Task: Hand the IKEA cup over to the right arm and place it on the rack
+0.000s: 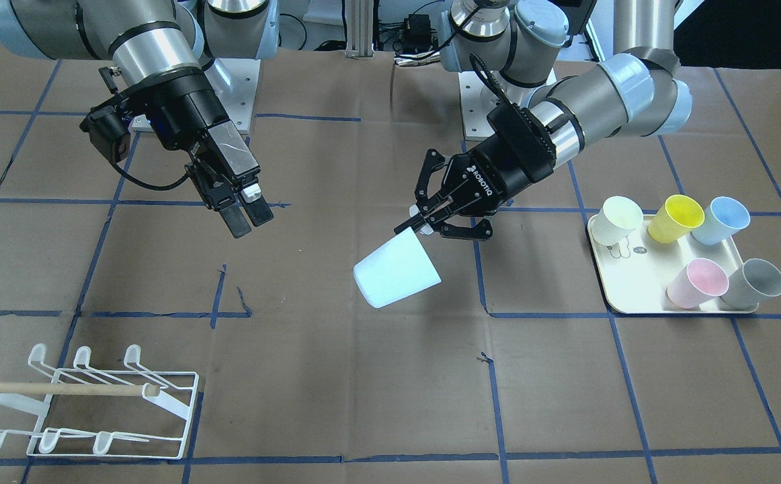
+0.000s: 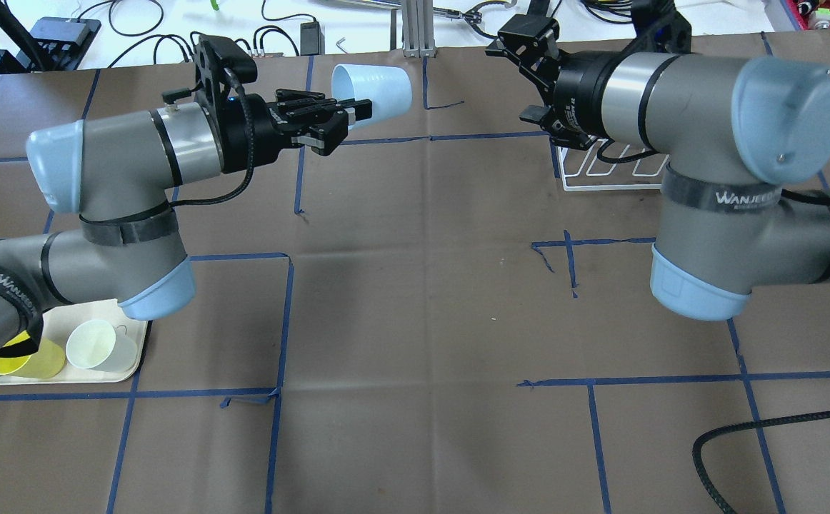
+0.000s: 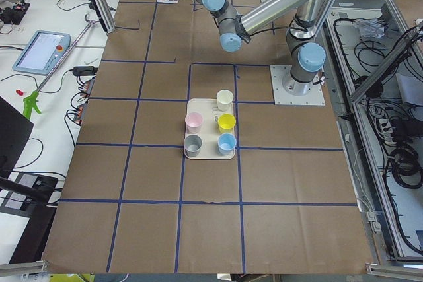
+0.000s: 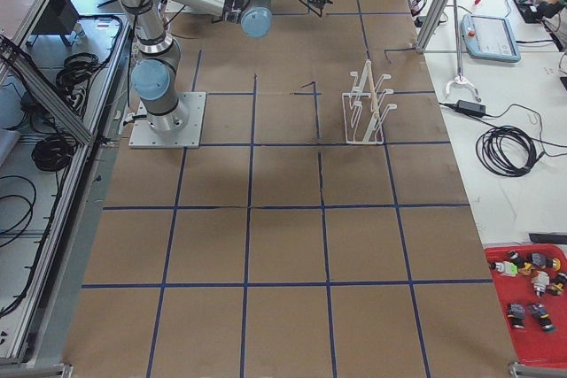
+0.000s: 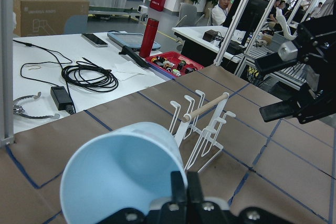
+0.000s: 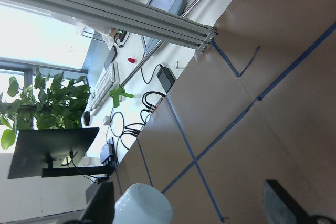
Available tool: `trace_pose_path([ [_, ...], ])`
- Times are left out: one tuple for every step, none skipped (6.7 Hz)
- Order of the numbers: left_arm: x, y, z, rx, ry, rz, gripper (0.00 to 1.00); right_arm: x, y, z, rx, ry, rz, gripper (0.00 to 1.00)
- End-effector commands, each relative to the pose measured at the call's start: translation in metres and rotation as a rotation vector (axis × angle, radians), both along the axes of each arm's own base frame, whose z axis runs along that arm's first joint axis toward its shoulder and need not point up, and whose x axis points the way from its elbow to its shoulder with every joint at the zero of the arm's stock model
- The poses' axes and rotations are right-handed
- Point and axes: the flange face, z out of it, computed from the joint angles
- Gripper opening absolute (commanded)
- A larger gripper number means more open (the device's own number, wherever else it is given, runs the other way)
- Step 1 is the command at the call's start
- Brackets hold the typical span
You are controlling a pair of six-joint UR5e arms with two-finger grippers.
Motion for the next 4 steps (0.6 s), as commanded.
trace_pose_path([
  [-0.015, 0.011, -0.023, -0.027, 0.109, 0.033, 0.02, 0.001, 0.030, -0.025, 0.070, -0.266, -0.157, 1.00],
  [-0.016, 0.009, -0.029, -0.007, 0.112, 0.040, 0.03, 0.001, 0.035, -0.034, 0.091, -0.306, -0.181, 1.00],
  [-0.020, 0.013, -0.028, 0.000, 0.117, 0.033, 0.04, 0.003, 0.037, -0.042, 0.110, -0.303, -0.179, 1.00],
  [-0.024, 0.016, -0.029, 0.007, 0.118, 0.028, 0.04, 0.002, 0.035, -0.045, 0.118, -0.292, -0.187, 1.00],
])
